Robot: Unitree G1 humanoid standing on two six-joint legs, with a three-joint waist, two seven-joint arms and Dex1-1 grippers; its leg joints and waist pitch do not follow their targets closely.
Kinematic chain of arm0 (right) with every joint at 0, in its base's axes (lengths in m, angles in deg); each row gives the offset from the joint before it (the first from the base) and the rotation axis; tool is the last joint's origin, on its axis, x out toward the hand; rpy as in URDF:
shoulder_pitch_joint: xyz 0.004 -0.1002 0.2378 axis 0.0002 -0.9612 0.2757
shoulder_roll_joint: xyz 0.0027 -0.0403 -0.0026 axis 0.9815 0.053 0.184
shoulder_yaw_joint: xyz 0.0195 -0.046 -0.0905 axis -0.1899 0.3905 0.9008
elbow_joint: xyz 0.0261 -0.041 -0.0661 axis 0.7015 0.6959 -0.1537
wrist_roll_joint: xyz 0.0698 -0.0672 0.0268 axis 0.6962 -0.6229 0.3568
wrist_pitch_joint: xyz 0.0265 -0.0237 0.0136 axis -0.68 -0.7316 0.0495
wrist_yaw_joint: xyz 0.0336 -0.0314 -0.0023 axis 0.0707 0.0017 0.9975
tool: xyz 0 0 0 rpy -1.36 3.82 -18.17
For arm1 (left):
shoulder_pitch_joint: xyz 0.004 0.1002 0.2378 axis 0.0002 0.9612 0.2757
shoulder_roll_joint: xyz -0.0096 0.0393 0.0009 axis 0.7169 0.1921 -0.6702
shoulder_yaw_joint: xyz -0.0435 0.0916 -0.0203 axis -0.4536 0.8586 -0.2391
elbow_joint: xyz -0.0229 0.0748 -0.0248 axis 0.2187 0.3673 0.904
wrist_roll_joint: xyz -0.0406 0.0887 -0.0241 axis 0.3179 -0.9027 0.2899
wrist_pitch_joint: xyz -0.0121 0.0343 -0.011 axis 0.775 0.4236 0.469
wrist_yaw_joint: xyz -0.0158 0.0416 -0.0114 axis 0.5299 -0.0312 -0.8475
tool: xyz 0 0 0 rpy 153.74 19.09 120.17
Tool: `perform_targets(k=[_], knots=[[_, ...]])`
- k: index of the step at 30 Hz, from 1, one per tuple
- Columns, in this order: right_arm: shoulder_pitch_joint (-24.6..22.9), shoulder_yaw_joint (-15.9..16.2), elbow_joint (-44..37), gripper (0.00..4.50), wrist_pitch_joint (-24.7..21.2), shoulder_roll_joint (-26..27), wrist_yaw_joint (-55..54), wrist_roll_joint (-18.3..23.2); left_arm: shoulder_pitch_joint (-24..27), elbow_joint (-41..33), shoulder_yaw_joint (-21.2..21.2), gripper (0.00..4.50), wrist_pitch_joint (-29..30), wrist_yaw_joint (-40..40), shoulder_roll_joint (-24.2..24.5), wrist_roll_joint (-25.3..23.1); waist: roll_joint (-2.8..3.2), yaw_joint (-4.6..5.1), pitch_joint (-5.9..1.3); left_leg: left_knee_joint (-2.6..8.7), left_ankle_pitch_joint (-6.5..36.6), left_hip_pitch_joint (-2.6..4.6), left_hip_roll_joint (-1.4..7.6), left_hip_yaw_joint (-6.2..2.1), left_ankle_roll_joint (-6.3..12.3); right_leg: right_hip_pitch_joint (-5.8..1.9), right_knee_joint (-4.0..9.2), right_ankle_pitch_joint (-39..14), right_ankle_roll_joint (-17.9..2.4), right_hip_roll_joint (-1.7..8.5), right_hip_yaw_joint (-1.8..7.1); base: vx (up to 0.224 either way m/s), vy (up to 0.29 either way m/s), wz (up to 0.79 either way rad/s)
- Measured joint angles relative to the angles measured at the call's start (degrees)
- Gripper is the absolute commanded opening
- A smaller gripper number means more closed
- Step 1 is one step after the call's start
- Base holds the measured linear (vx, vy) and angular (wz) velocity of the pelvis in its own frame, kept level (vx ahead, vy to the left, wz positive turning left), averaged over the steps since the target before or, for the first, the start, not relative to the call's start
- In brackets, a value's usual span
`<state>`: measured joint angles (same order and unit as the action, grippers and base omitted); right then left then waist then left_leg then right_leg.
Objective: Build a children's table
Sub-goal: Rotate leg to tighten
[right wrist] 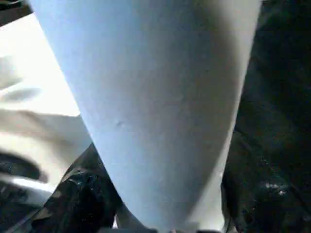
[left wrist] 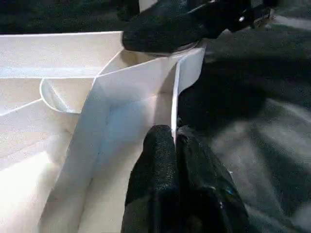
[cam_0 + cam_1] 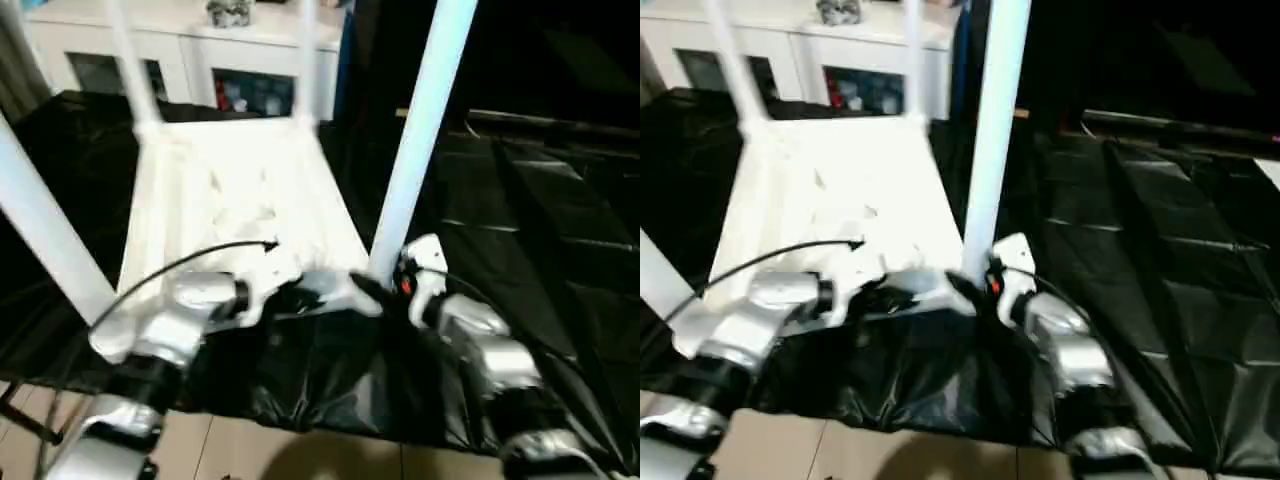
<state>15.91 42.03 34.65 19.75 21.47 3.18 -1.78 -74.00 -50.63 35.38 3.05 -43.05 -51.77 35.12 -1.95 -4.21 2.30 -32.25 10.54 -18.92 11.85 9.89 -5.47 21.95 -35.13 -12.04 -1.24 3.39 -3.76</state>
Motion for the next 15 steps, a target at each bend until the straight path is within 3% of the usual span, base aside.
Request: perform_targets(k=[5, 7, 12, 15], knots=[[3.26, -1.89, 4.94, 2.48, 2.50, 2.27, -7.97, -0.78, -0.09, -0.84, -0.06, 0.00, 1.89, 5.30, -2.77, -1.96, 0.08, 0.31, -0.04, 0.19, 0.02, -0.05, -0.03, 0.01, 0.00, 0.02, 0.07, 0.16, -0.28, 0.00, 0.01, 0.000, 0.000, 0.00], [3.45, -1.92, 5.55, 3.04, 3.45, 2.26, -8.04, -0.71, 0.13, -1.46, -0.05, 0.00, 2.38, 5.59, -2.89, -1.99, 0.11, 0.34, -0.05, 0.29, 0.02, -0.08, -0.04, 0.01, 0.00, 0.05, 0.11, 0.16, -0.28, 0.00, 0.00, 0.000, 0.000, 0.00], [2.02, -1.90, 3.44, 3.47, 3.61, 1.39, -3.88, -0.73, 0.76, -2.62, -0.02, 0.00, 2.11, 5.10, -2.83, -2.11, 0.43, 0.46, 0.04, 0.33, 0.07, -0.17, -0.07, 0.02, 0.06, 0.07, 0.23, 0.15, -0.27, 0.00, 0.00, 0.000, 0.000, 0.00], [-0.42, 0.11, 0.04, 3.83, 3.56, -2.70, 3.02, -0.71, 0.81, -2.88, 0.44, 0.00, 1.22, 3.45, -2.60, -2.05, 0.56, 0.11, 0.11, 0.36, 0.10, -0.22, -0.06, 0.01, 0.11, 0.08, 0.26, 0.09, -0.24, 0.00, -0.02, 0.000, 0.000, 0.00]])
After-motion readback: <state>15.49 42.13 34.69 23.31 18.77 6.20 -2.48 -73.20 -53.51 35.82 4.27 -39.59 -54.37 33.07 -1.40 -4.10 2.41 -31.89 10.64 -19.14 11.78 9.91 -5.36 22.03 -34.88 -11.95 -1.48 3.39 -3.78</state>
